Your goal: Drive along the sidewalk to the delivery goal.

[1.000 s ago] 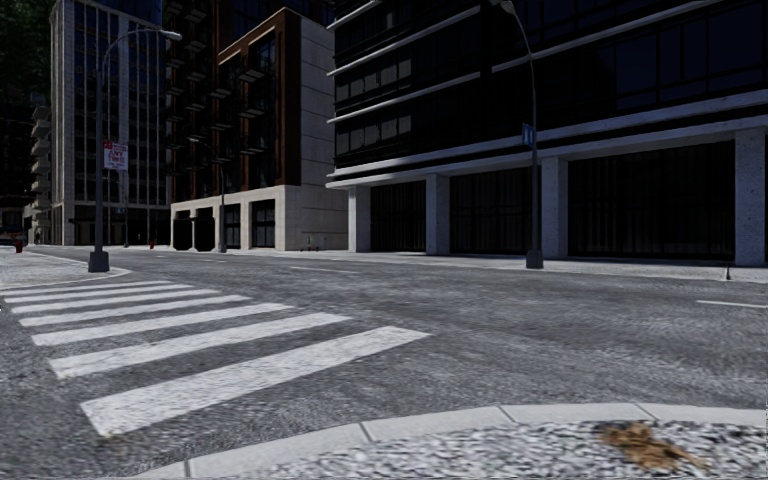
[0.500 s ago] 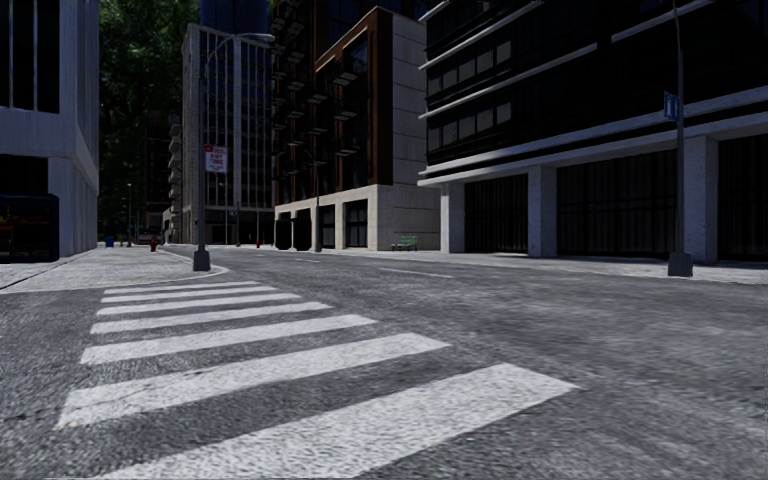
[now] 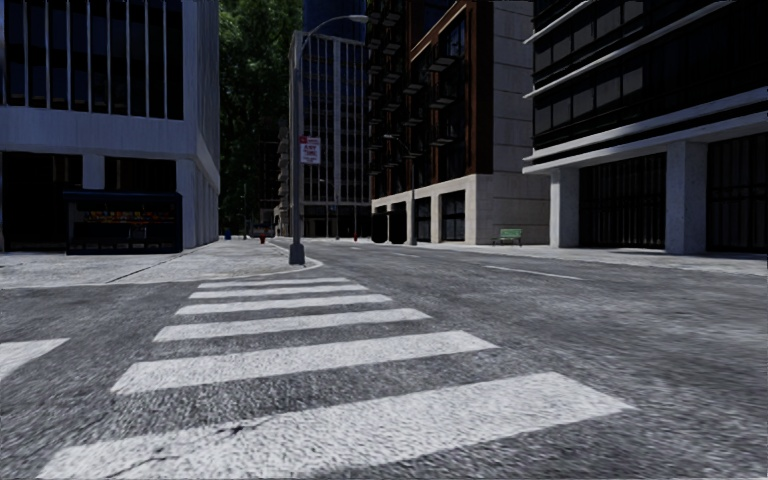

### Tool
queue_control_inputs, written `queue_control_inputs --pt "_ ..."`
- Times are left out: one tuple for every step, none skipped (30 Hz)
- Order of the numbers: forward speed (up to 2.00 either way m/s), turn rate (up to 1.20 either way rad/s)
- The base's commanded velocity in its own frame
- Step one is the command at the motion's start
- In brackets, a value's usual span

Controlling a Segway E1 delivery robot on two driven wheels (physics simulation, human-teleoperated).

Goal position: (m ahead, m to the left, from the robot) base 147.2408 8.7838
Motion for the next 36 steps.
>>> queue_control_inputs --pt "1.95 0.43" --pt "1.95 0.42" --pt "1.95 0.42" --pt "1.95 0.43" --pt "1.95 0.43" --pt "1.95 0.47" --pt "1.95 0.51" --pt "1.95 0.54" --pt "1.95 0.54" --pt "1.95 0.57" --pt "1.95 0.58" --pt "1.95 0.58" --pt "1.95 0.59" --pt "1.95 0.59" --pt "1.95 0.59" --pt "1.95 0.59" --pt "1.95 0.59" --pt "1.95 0.50" --pt "1.95 0.37" --pt "1.95 0.00" --pt "1.95 0.00" --pt "1.95 0.00" --pt "1.95 0.00" --pt "1.95 0.00" --pt "1.95 0.00" --pt "1.95 0.00" --pt "1.95 0.00" --pt "1.95 0.00" --pt "1.95 0.00" --pt "1.95 0.00" --pt "1.95 0.00" --pt "1.95 0.00" --pt "1.95 0.00" --pt "1.95 0.00" --pt "1.95 0.00" --pt "1.95 0.00"
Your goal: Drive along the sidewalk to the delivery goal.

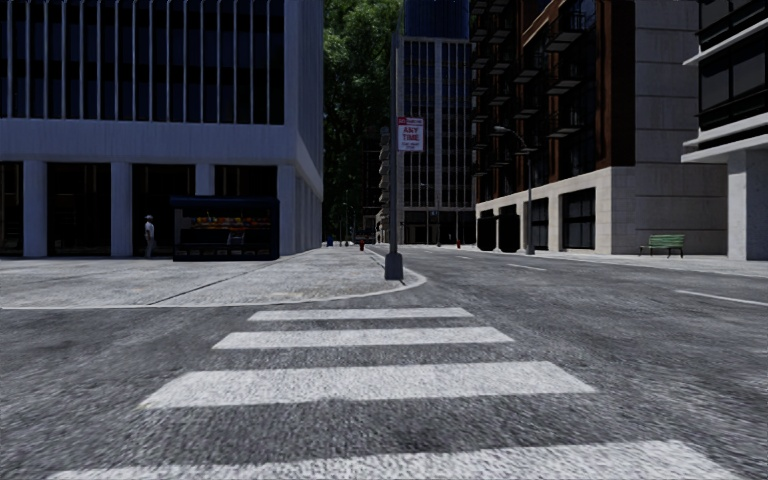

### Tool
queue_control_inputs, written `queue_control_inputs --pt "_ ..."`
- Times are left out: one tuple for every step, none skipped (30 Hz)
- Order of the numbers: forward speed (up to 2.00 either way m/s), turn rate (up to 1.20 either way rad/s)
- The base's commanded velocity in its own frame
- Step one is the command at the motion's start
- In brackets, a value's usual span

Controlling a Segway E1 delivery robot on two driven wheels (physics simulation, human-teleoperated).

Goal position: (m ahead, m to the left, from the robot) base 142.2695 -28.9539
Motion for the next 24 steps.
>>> queue_control_inputs --pt "1.95 0.00" --pt "1.95 0.00" --pt "1.95 0.00" --pt "1.95 0.00" --pt "1.95 0.00" --pt "1.95 0.00" --pt "1.95 0.00" --pt "1.95 0.06" --pt "1.95 0.12" --pt "1.95 0.12" --pt "1.96 0.20" --pt "1.96 0.24" --pt "1.97 0.27" --pt "1.97 0.27" --pt "1.97 0.28" --pt "1.97 0.30" --pt "1.97 0.32" --pt "1.97 0.32" --pt "1.97 0.33" --pt "1.97 0.35" --pt "1.97 0.38" --pt "1.97 0.38" --pt "1.98 0.41" --pt "1.98 0.43"
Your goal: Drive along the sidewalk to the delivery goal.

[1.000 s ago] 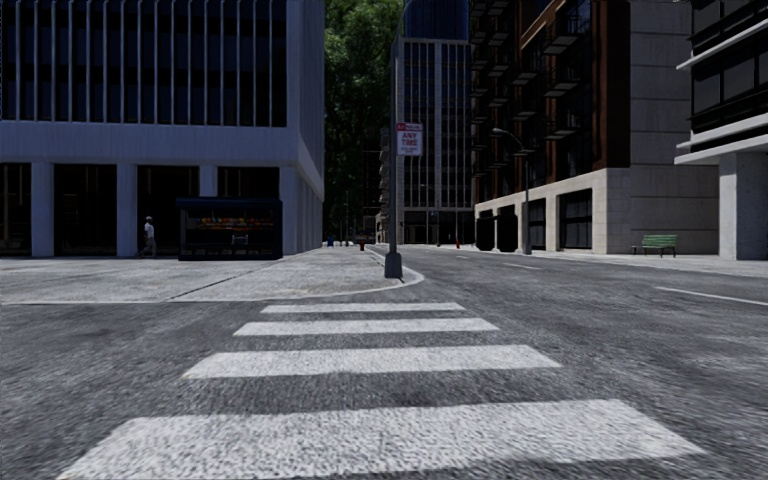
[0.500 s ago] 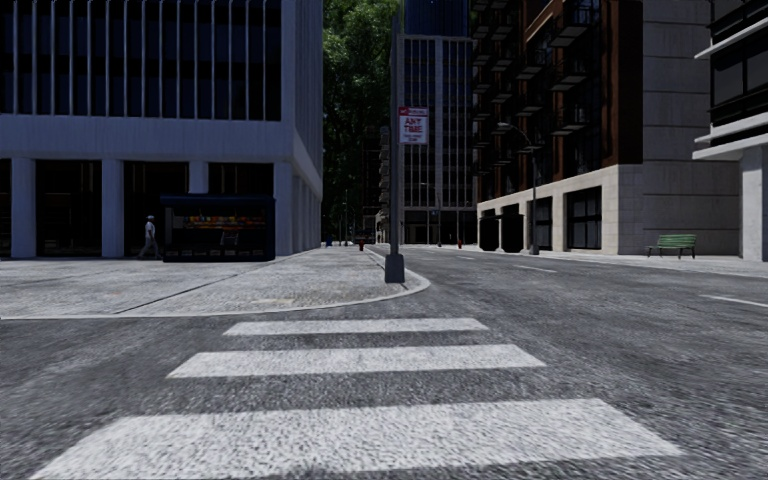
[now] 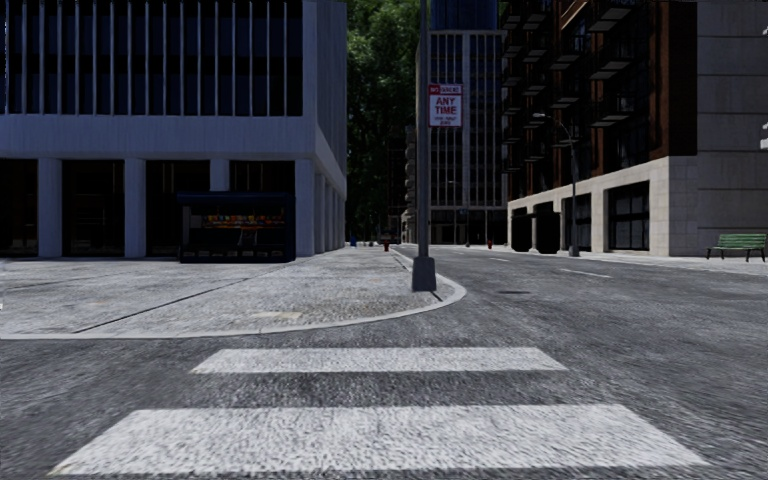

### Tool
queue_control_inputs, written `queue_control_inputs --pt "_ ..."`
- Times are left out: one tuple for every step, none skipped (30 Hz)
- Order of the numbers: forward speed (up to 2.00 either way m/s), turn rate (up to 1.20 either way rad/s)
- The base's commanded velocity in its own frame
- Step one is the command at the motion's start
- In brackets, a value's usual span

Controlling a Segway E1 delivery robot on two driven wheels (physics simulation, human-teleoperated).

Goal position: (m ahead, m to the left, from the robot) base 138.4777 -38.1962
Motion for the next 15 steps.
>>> queue_control_inputs --pt "1.98 0.43" --pt "1.98 0.43" --pt "1.98 0.43" --pt "1.98 0.43" --pt "1.98 0.36" --pt "1.98 0.00" --pt "1.98 0.00" --pt "1.98 0.00" --pt "1.98 0.00" --pt "1.98 0.00" --pt "1.98 0.00" --pt "1.98 0.00" --pt "1.98 0.00" --pt "1.98 0.00" --pt "1.98 0.00"
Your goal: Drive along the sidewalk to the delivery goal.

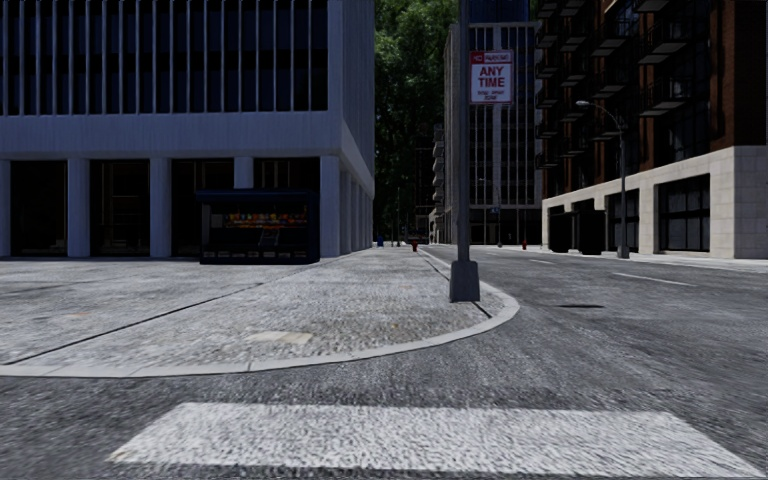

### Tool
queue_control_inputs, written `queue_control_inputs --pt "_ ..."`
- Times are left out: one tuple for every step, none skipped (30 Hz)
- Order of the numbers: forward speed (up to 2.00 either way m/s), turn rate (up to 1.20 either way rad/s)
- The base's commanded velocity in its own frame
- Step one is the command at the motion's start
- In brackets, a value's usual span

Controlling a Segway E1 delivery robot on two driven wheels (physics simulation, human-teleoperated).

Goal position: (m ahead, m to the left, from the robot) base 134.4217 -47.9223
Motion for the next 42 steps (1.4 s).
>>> queue_control_inputs --pt "1.98 0.00" --pt "1.98 0.00" --pt "1.98 0.00" --pt "1.98 0.00" --pt "1.98 0.00" --pt "1.98 0.00" --pt "1.98 0.00" --pt "1.98 0.00" --pt "1.98 0.00" --pt "1.98 0.00" --pt "1.98 0.13" --pt "1.98 0.35" --pt "1.98 0.35" --pt "1.98 0.49" --pt "1.98 0.52" --pt "1.98 0.53" --pt "1.98 0.53" --pt "1.98 0.53" --pt "1.98 0.53" --pt "1.98 0.44" --pt "1.98 0.44" --pt "1.98 0.00" --pt "1.98 0.00" --pt "1.98 0.00" --pt "1.98 0.00" --pt "1.98 0.00" --pt "1.98 0.00" --pt "1.98 0.00" --pt "1.98 0.00" --pt "1.98 0.00" --pt "1.98 0.00" --pt "1.98 0.00" --pt "1.98 0.00" --pt "1.98 0.00" --pt "1.98 0.00" --pt "1.98 0.00" --pt "1.98 0.00" --pt "1.98 0.00" --pt "1.98 0.00" --pt "1.98 0.00" --pt "1.98 0.00" --pt "1.98 0.00"
